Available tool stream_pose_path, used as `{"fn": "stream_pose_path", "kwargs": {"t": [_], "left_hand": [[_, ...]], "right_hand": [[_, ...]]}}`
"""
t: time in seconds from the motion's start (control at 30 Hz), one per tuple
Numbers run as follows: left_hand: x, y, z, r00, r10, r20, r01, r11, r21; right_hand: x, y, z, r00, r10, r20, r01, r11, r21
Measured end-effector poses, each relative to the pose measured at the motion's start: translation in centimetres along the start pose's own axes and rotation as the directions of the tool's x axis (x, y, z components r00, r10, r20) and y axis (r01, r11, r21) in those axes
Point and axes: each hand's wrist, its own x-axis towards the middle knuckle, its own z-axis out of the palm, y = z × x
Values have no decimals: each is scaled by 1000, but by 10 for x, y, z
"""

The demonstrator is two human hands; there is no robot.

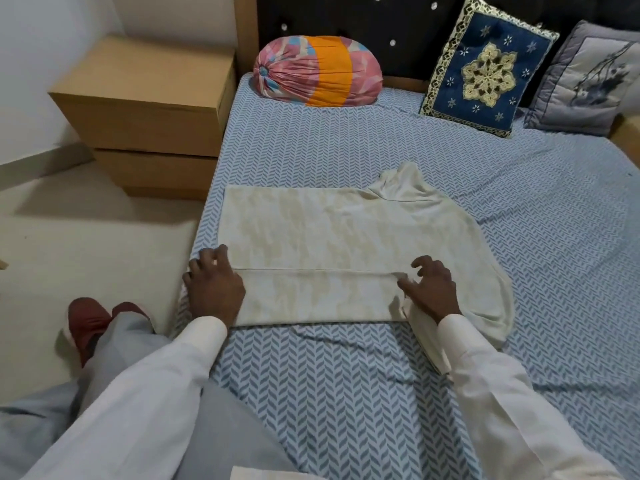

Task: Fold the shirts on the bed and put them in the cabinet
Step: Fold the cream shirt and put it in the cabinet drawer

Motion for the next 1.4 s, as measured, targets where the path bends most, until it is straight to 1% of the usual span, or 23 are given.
{"fn": "stream_pose_path", "kwargs": {"t": [0.03,0.1,0.2,0.27,0.3,0.37,0.47,0.5,0.53,0.57,0.6,0.63,0.7,0.77,0.8,0.87,0.93,1.03,1.1,1.17,1.27,1.33,1.4], "left_hand": [[-5,12,2,994,112,-15,-111,993,40],[-15,43,7,937,347,37,-346,938,-34],[-38,99,16,767,566,302,-530,824,-200],[-50,126,25,670,592,448,-597,788,-148],[-55,133,29,652,569,501,-615,784,-90],[-60,140,37,669,508,543,-601,800,-8],[-60,138,45,709,440,552,-548,836,37],[-60,138,45,713,431,553,-545,837,50],[-61,140,46,713,426,557,-545,837,57],[-61,140,45,713,416,564,-537,842,58],[-61,143,46,712,406,573,-527,848,54],[-61,144,46,712,394,581,-516,855,52],[-59,145,45,708,373,600,-496,867,45],[-56,146,45,697,357,622,-480,876,36],[-54,146,45,689,349,635,-474,880,30],[-51,149,45,673,333,660,-463,886,25],[-50,150,45,668,328,668,-462,887,26],[-50,149,45,671,328,665,-470,882,38],[-50,148,46,678,338,652,-478,878,42],[-51,148,47,686,342,642,-478,877,42],[-49,149,47,686,342,642,-480,876,47],[-47,149,47,671,349,654,-492,870,41],[-43,146,44,642,373,670,-505,863,4]], "right_hand": [[-9,5,-7,1000,-21,-7,20,1000,-23],[-29,18,-19,990,-15,141,33,991,-127],[-56,37,-20,903,111,414,92,893,-440],[-71,44,-14,871,169,461,118,840,-530],[-75,43,-12,874,149,462,135,840,-526],[-71,40,-16,876,108,470,169,843,-510],[-31,24,-47,805,185,564,158,849,-505],[-11,19,-62,821,192,538,120,863,-491],[10,14,-82,878,171,448,55,892,-449],[31,10,-101,950,129,286,-16,930,-368],[50,9,-121,990,110,83,-84,960,-267],[63,8,-140,989,114,-97,-129,980,-155],[80,18,-163,951,156,-267,-161,987,4],[85,43,-166,938,227,-261,-225,974,36],[83,60,-161,935,283,-214,-286,958,16],[75,96,-144,916,396,-65,-400,913,-79],[65,129,-123,858,507,85,-492,858,-147],[49,152,-97,827,528,191,-526,848,-66],[42,157,-86,843,525,118,-533,845,48],[36,159,-82,808,588,-27,-578,802,148],[30,145,-75,780,612,-131,-607,791,82],[29,128,-67,824,522,-219,-525,850,46],[30,106,-55,883,402,-242,-386,916,114]]}}
